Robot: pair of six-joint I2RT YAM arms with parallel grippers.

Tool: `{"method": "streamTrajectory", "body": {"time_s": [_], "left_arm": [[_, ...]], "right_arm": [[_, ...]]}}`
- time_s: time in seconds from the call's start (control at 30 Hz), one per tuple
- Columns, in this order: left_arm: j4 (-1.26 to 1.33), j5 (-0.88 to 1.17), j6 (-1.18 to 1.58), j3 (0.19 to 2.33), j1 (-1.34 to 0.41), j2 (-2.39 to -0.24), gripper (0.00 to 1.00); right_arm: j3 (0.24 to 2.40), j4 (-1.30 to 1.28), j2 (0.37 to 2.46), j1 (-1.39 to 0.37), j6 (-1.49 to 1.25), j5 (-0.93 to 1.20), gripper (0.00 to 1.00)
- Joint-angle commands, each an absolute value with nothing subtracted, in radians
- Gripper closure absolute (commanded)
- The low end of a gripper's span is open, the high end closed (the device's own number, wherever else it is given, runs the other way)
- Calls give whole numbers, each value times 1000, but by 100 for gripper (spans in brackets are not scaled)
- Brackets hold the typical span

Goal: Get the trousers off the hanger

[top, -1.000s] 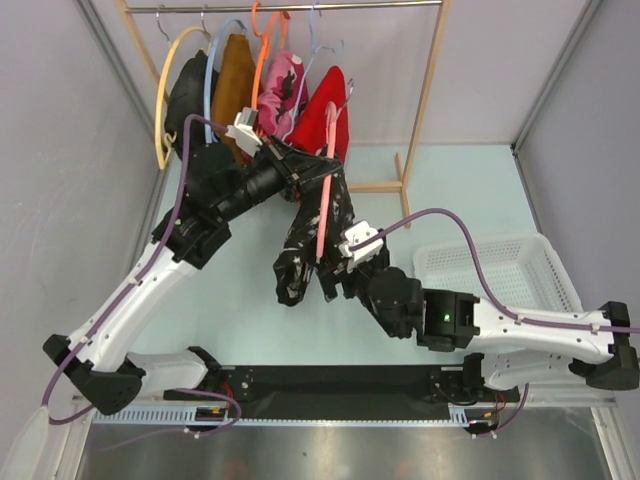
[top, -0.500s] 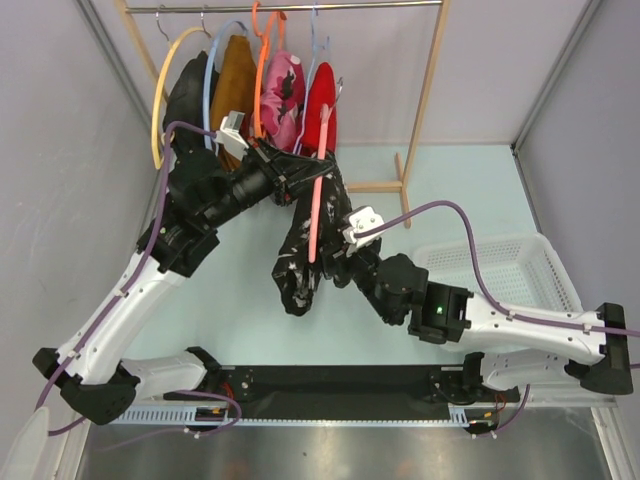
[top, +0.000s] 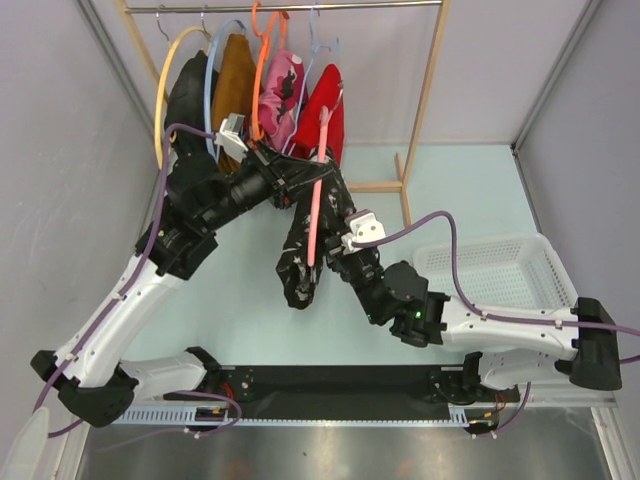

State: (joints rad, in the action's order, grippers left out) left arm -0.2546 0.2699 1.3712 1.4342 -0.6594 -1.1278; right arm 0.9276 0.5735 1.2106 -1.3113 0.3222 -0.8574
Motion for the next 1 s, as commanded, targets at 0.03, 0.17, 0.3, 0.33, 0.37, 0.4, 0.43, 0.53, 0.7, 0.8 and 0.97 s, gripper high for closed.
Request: {"method": "streamTrajectory", "body": {"time_s": [0.03,0.17,0.3,0.33,0.37,0.4,0.43,0.53,0.7,0.8,0.97], "left_arm": [[-140,308,1379,1445,-680,-1063,100],[-135,304,1364,1433,-683,-1058,99],[-137,265,1332,1405,-684,-1049,100],[-135,246,1316,1398,-684,-1048,100],[-135,235,1310,1390,-686,-1049,100],[-135,226,1304,1372,-686,-1048,100],[-132,215,1293,1362,-687,-1054,100],[-123,219,1279,1336,-687,-1069,100],[-87,203,1267,1292,-687,-1078,100],[-89,164,1243,1270,-689,-1071,100],[-94,144,1223,1240,-689,-1068,100]], "right_arm": [[948,883,1219,-1283,420,-922,73],[988,823,1224,-1264,376,-907,100],[1051,770,1220,-1273,324,-907,100],[1057,773,1218,-1276,307,-911,100],[1063,772,1212,-1278,293,-911,100],[1068,770,1197,-1279,279,-908,100],[1077,773,1187,-1279,262,-904,100],[1092,787,1148,-1278,222,-884,100],[1146,770,1101,-1272,196,-885,100],[1180,773,1071,-1278,218,-907,100],[1218,801,1022,-1270,273,-937,100]]}}
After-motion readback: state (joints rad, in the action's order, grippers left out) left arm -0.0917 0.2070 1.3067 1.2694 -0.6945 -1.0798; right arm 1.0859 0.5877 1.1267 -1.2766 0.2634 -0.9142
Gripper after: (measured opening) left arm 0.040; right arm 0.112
